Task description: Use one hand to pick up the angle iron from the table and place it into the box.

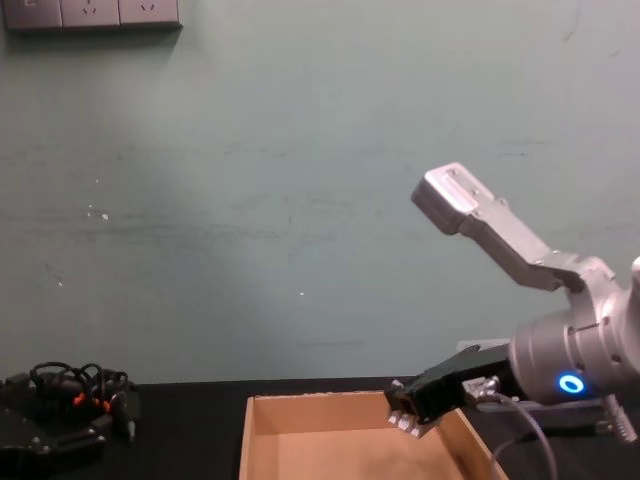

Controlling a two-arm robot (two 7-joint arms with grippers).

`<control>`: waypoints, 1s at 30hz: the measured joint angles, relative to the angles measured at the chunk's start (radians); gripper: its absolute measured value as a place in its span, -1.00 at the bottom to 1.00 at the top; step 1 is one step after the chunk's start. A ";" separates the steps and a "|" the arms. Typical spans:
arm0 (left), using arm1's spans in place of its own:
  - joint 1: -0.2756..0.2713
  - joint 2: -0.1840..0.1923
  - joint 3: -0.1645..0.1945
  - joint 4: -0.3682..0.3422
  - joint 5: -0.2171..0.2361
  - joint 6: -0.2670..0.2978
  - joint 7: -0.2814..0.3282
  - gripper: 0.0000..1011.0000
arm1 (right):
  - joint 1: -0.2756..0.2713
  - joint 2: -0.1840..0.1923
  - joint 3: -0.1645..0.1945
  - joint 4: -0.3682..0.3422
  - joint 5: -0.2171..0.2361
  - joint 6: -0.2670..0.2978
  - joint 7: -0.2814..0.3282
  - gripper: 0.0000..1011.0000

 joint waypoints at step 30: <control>0.000 0.000 0.000 0.000 0.000 0.000 0.000 1.00 | 0.029 -0.063 0.020 0.110 -0.049 -0.011 0.016 -0.82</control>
